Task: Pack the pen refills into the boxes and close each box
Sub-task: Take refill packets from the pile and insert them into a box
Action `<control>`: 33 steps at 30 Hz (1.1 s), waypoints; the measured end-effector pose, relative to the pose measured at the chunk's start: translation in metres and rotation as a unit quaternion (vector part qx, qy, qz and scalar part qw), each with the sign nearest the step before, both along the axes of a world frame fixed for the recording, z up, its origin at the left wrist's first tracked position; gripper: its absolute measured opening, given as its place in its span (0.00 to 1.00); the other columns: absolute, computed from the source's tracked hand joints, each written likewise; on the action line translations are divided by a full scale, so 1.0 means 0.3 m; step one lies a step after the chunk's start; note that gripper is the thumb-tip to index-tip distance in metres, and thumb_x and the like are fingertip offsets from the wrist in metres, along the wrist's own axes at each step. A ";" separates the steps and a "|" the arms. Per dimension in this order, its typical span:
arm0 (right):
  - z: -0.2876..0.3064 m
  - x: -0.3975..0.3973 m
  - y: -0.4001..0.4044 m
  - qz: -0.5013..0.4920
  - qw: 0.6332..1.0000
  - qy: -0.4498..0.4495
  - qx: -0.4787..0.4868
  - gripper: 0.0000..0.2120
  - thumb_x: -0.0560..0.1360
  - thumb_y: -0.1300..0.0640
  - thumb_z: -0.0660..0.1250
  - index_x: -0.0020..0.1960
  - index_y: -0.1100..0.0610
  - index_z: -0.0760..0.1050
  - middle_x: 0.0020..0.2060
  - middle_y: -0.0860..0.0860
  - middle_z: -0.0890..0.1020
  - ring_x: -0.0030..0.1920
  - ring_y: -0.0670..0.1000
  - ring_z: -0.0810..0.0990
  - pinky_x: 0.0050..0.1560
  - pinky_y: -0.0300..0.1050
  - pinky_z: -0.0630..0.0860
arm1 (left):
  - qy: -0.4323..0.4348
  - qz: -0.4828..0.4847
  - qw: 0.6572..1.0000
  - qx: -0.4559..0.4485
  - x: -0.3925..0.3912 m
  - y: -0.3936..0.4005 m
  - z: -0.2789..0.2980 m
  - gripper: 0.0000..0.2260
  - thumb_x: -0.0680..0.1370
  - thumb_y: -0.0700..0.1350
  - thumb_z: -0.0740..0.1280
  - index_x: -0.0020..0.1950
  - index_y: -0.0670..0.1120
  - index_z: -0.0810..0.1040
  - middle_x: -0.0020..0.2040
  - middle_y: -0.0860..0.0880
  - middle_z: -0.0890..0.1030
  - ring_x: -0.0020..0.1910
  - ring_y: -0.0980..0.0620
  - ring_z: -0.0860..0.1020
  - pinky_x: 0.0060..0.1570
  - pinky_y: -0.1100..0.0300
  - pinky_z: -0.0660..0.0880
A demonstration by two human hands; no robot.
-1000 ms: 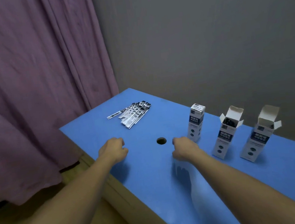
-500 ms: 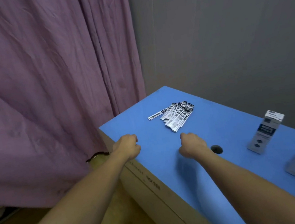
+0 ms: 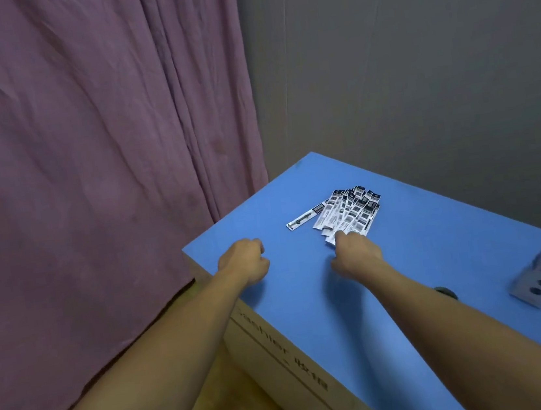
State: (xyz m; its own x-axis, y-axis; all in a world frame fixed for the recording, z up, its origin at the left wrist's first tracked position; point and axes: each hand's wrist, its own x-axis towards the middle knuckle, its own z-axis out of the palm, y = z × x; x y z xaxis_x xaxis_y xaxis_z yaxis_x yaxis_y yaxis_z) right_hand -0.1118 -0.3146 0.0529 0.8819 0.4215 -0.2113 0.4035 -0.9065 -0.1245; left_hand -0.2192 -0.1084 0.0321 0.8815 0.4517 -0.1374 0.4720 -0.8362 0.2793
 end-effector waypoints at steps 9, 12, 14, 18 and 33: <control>-0.023 0.225 0.164 -0.021 0.999 0.002 0.024 0.21 0.76 0.55 0.64 0.68 0.57 0.66 0.62 0.55 0.76 0.63 0.58 0.74 0.54 0.51 0.73 | 0.029 -0.034 0.999 0.001 0.299 0.128 0.001 0.15 0.78 0.46 0.62 0.64 0.50 0.75 0.61 0.51 0.76 0.60 0.49 0.75 0.50 0.56 0.73; -0.029 0.271 0.153 -0.042 0.998 -0.003 0.041 0.24 0.76 0.53 0.66 0.69 0.56 0.65 0.61 0.54 0.76 0.63 0.58 0.75 0.49 0.49 0.72 | 0.027 -0.047 0.998 -0.012 0.375 0.121 -0.023 0.15 0.78 0.47 0.62 0.64 0.50 0.76 0.61 0.51 0.77 0.60 0.49 0.75 0.51 0.55 0.73; -0.033 0.297 0.133 -0.064 0.997 -0.002 0.047 0.21 0.76 0.54 0.65 0.66 0.57 0.67 0.60 0.54 0.76 0.61 0.58 0.76 0.48 0.49 0.71 | 0.024 -0.046 0.998 -0.024 0.420 0.103 -0.032 0.12 0.78 0.47 0.62 0.61 0.49 0.77 0.59 0.51 0.77 0.58 0.48 0.76 0.51 0.54 0.75; -0.051 0.345 0.091 -0.120 0.991 0.001 0.062 0.16 0.75 0.59 0.62 0.62 0.57 0.68 0.58 0.55 0.77 0.57 0.58 0.76 0.45 0.48 0.70 | 0.022 -0.040 0.999 -0.021 0.512 0.077 -0.038 0.10 0.78 0.45 0.62 0.55 0.45 0.78 0.54 0.47 0.78 0.53 0.45 0.77 0.47 0.53 0.76; -0.034 0.358 0.045 -0.261 0.958 -0.048 0.112 0.20 0.75 0.58 0.63 0.67 0.57 0.68 0.59 0.56 0.76 0.59 0.58 0.75 0.52 0.51 0.74 | 0.063 -0.068 0.995 -0.025 0.854 -0.053 -0.102 0.27 0.74 0.64 0.69 0.63 0.44 0.76 0.62 0.43 0.76 0.60 0.42 0.75 0.55 0.50 0.76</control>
